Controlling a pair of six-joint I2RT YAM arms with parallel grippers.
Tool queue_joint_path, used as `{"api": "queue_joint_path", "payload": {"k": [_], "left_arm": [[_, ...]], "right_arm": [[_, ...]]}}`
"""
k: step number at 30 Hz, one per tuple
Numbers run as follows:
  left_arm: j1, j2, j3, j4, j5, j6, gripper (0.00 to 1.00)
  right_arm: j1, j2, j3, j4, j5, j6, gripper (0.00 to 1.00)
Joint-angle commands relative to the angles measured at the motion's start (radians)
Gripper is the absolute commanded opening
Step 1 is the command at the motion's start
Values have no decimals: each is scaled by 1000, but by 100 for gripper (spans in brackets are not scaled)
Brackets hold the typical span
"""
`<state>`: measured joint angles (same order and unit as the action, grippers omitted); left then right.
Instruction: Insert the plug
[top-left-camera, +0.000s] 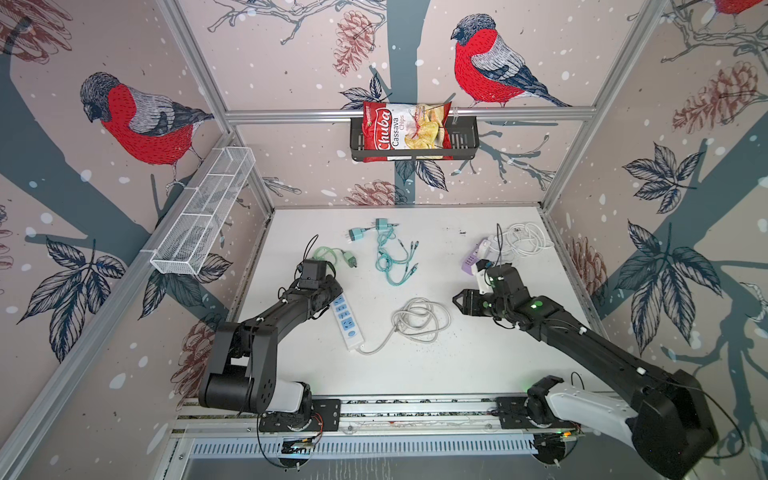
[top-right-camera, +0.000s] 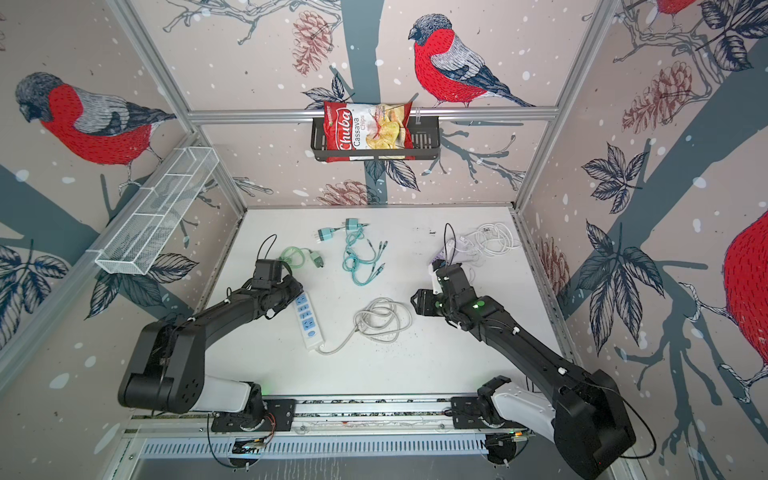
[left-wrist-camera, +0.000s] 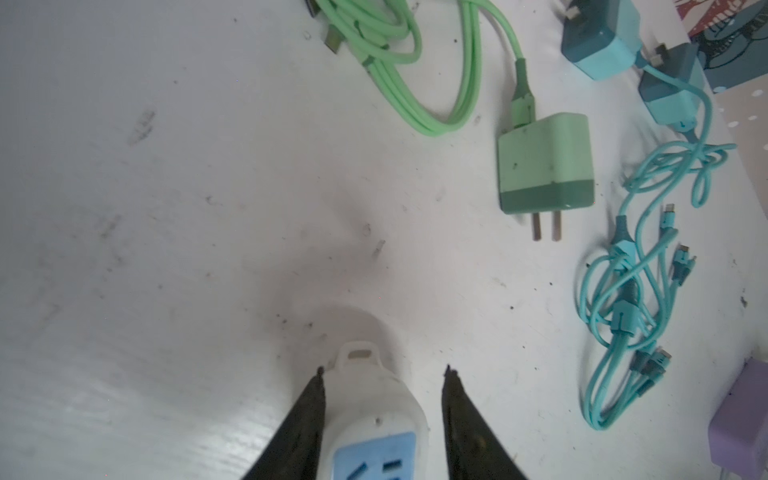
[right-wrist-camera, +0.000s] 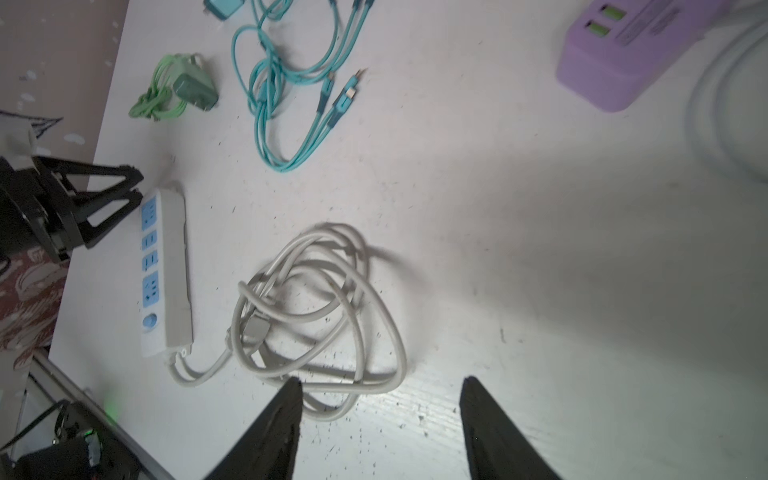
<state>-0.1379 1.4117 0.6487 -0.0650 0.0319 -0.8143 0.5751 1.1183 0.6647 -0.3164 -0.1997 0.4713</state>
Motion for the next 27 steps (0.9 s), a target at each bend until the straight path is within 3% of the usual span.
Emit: {"api": "queue_joint_path", "payload": {"k": [1, 12, 20, 27], "left_arm": [[-28, -28, -9, 9, -32, -44, 46], [-84, -78, -38, -32, -65, -24, 50], [-84, -278, -25, -191, -187, 21, 61], [-65, -420, -86, -187, -236, 80, 68]], "right_arm": [[67, 44, -7, 50, -16, 37, 60], [349, 309, 169, 102, 162, 186, 61], [472, 529, 346, 54, 278, 279, 63], [540, 699, 484, -48, 394, 353, 65]]}}
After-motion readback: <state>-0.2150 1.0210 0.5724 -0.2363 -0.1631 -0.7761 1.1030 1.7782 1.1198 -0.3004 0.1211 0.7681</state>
